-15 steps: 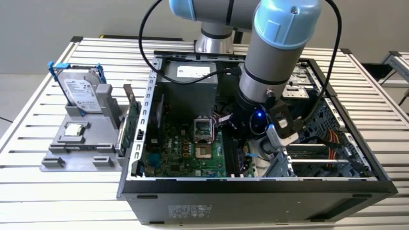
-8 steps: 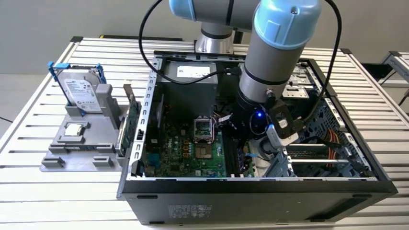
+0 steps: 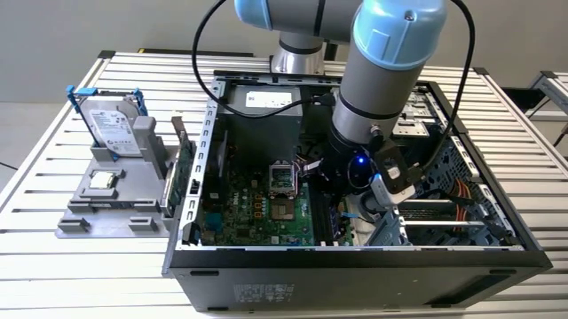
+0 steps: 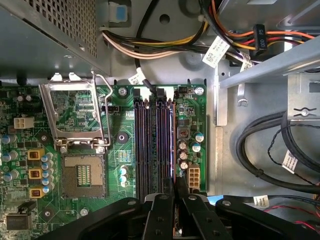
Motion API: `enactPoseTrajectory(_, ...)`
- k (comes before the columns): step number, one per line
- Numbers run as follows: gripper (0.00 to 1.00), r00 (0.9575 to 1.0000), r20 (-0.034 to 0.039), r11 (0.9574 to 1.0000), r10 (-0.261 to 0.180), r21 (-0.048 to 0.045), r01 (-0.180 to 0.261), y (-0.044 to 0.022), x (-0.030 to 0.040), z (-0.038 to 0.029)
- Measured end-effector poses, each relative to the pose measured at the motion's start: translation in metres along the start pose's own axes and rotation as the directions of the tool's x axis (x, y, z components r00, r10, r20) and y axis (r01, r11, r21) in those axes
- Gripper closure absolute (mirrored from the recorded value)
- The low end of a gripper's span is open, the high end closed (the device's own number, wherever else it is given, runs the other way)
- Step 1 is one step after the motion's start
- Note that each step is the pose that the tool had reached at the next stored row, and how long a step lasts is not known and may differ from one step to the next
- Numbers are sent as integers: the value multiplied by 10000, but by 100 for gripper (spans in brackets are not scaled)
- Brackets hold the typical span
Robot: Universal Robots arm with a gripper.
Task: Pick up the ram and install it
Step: 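Insert the ram into the slot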
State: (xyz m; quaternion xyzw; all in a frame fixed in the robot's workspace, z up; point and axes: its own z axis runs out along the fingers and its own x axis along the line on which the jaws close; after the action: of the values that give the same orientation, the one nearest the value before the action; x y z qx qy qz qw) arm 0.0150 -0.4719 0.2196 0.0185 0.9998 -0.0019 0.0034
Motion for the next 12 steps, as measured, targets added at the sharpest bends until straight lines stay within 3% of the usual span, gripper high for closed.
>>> enactPoseTrajectory(9, 100, 10000, 0, 10000, -5, -2, 5, 9, 6, 2)
enactPoseTrajectory(12, 100, 10000, -1, 10000, -4, -77, 4, 10, 6, 4)
